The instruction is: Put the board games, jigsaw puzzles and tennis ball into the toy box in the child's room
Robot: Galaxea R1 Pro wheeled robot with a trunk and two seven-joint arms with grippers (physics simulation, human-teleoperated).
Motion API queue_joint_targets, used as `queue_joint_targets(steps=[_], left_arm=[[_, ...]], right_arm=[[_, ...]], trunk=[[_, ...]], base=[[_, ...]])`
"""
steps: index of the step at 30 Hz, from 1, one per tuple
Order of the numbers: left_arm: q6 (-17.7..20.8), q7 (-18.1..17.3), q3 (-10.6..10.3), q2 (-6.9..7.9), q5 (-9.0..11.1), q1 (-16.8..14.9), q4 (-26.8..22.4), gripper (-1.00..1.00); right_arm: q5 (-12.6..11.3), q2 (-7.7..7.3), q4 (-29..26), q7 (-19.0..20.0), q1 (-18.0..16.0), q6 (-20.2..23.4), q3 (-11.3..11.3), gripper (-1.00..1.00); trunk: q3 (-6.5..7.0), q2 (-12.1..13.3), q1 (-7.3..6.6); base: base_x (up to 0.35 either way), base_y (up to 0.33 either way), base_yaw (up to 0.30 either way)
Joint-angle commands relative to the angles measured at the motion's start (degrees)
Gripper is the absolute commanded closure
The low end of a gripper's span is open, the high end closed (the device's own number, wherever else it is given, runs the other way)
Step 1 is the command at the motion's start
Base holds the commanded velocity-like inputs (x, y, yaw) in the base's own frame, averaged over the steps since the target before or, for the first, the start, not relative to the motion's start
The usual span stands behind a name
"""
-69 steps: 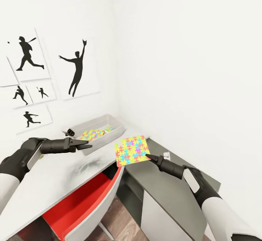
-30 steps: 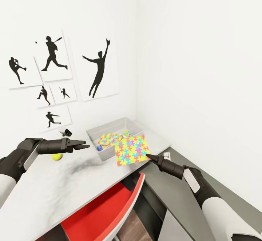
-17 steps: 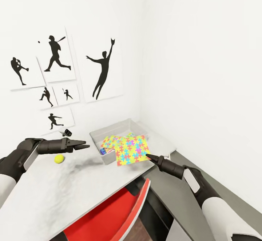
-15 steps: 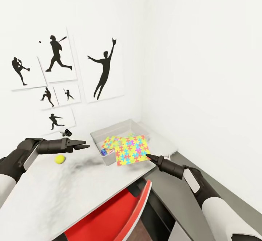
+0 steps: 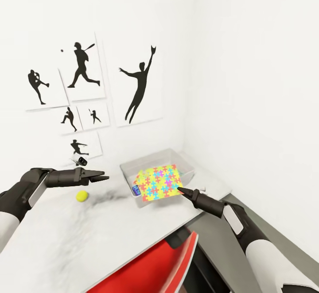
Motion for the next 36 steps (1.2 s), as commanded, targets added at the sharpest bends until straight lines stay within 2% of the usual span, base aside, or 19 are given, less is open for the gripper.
queue_joint_targets(steps=[1, 11, 19, 36], left_arm=[[0.6, -0.2, -0.2, 0.07, 0.2, -0.1, 0.0, -1.00], [0.6, -0.2, -0.2, 0.07, 0.2, -0.1, 0.0, -1.00], [0.6, -0.2, -0.2, 0.03, 0.2, -0.1, 0.0, -1.00], [0.6, -0.2, -0.2, 0.04, 0.2, -0.1, 0.0, -1.00]], right_arm=[[-0.2, 0.00, 0.0, 0.1, 0.0, 0.4, -0.1, 1.00], [-0.2, 0.05, -0.1, 0.1, 0.0, 0.2, 0.0, 1.00], [-0.3, 0.01, 0.0, 0.1, 0.0, -3.8, 0.0, 1.00], [-0.3, 0.01, 0.0, -0.3, 0.0, -3.6, 0.0, 1.00]], trunk=[[-0.13, -0.1, 0.06], [-0.13, -0.1, 0.06], [-0.13, -0.1, 0.06], [-0.13, -0.1, 0.06]], base=[[0.180, 0.001, 0.080], [0.043, 0.000, 0.017], [0.074, -0.051, 0.000], [0.006, -0.005, 0.000]])
